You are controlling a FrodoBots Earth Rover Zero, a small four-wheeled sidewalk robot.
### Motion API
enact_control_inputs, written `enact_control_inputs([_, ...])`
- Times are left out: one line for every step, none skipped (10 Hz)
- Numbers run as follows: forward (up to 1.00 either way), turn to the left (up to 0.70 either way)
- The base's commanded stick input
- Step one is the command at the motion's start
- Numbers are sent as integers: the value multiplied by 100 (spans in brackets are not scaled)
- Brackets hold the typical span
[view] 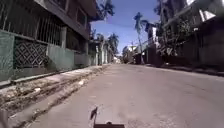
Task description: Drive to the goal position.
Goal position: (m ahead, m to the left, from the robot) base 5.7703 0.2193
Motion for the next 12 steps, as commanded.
enact_control_inputs([70,-26])
enact_control_inputs([70,-35])
enact_control_inputs([70,-35])
enact_control_inputs([70,-35])
enact_control_inputs([70,-35])
enact_control_inputs([70,-35])
enact_control_inputs([70,-12])
enact_control_inputs([70,-3])
enact_control_inputs([70,-3])
enact_control_inputs([70,-3])
enact_control_inputs([70,-3])
enact_control_inputs([70,-3])
